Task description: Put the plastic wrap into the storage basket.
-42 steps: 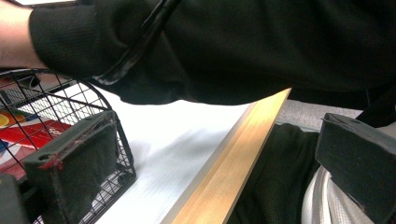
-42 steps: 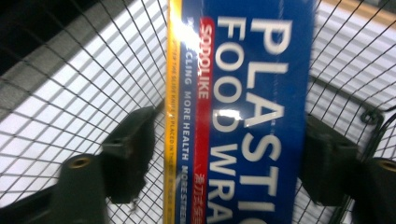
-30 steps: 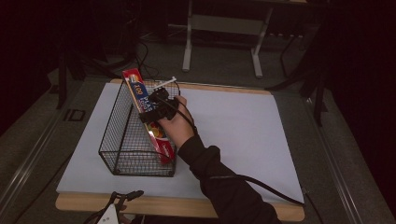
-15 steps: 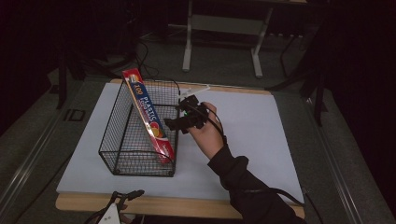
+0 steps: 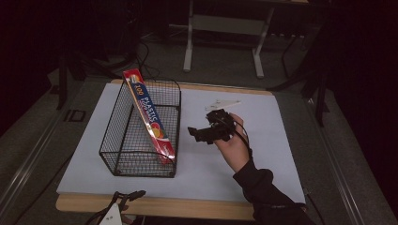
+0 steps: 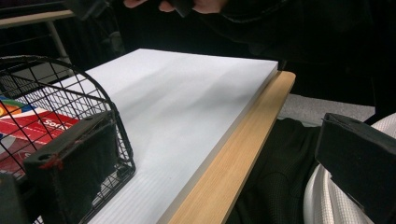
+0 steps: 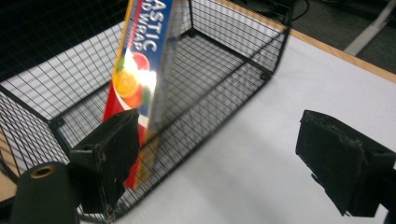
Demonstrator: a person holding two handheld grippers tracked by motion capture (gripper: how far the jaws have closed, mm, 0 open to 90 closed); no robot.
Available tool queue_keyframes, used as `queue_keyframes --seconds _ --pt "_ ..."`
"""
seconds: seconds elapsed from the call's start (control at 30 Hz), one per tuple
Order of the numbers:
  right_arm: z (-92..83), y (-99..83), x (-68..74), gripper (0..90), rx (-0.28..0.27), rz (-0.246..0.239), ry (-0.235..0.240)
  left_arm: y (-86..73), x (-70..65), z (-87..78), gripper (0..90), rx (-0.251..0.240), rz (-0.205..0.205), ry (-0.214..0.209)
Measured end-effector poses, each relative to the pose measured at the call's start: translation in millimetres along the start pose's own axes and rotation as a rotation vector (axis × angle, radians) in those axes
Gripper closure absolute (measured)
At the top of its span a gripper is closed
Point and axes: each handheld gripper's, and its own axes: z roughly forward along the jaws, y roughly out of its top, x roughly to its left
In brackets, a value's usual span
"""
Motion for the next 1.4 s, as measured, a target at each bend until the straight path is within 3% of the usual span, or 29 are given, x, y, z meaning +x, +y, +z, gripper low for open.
queue_keyframes --seconds 0.3,0.7,1.07,1.4 --pt "-14.8 -33.0 -10.7 13.6 -0.009 0.002 -0.028 0.1 0.2 -0.2 0.1 -0.001 0.000 0.003" --pt "-36.7 -84.3 -29.1 13.7 -0.009 0.063 0.001 0.0 -0.1 0.8 0.1 0.004 0.004 0.001" --pt "-50.7 -126.7 -36.6 13.7 0.019 0.074 -0.016 0.2 -0.3 0.8 0.1 0.003 0.004 0.003" --pt "-57.2 -154.8 -37.4 13.6 0.066 0.046 -0.043 0.5 -0.7 1.2 0.1 0.001 0.005 0.002"
